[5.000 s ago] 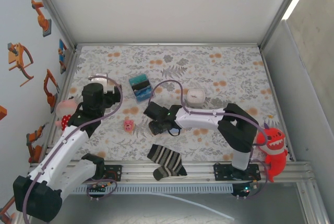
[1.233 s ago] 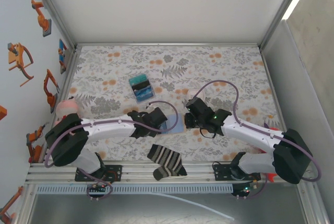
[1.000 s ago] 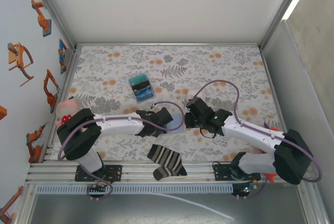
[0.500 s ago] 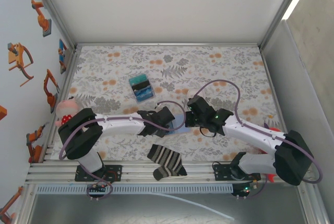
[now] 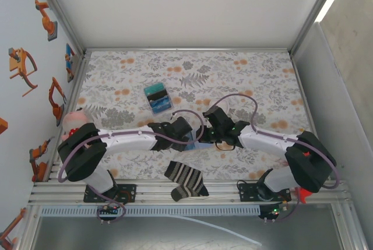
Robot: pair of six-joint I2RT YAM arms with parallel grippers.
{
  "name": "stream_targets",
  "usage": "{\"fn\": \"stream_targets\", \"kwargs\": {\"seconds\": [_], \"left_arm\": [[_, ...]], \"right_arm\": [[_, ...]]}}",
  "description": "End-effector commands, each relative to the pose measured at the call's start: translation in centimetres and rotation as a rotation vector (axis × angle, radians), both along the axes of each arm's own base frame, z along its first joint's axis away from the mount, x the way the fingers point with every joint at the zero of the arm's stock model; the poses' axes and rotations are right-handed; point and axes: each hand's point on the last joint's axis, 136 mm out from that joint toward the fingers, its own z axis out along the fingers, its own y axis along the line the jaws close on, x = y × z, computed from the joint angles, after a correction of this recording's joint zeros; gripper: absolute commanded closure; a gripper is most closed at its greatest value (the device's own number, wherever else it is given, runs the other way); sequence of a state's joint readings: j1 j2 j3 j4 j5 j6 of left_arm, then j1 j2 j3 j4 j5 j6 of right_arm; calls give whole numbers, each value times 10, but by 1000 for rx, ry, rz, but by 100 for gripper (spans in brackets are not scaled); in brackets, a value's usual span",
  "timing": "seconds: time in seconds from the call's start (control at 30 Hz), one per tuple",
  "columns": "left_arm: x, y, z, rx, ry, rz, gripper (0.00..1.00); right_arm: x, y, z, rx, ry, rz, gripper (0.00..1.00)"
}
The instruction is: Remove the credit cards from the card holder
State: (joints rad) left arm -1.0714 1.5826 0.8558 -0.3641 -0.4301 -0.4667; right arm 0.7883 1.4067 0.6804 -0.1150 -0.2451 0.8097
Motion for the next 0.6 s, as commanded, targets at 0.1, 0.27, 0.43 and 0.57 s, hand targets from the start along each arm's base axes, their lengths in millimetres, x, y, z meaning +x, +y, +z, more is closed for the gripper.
{"fn": "stream_targets", "kwargs": {"seconds": [0.1,0.27,0.43,0.57], "left_arm": [[-2,4,-15,-54,59,42,3],[-3,8,-20,-39,73,39,3],[-6,11,-25,-20,89,37,3],[-7,14,-26,-5,93,39,3]], "right_arm": [[2,13,-4,52,33,6,92],[3,15,-12,42,53,8,82],[3,12,-19,29,68,1,78],[3,13,-22,36,75,2,81]]}}
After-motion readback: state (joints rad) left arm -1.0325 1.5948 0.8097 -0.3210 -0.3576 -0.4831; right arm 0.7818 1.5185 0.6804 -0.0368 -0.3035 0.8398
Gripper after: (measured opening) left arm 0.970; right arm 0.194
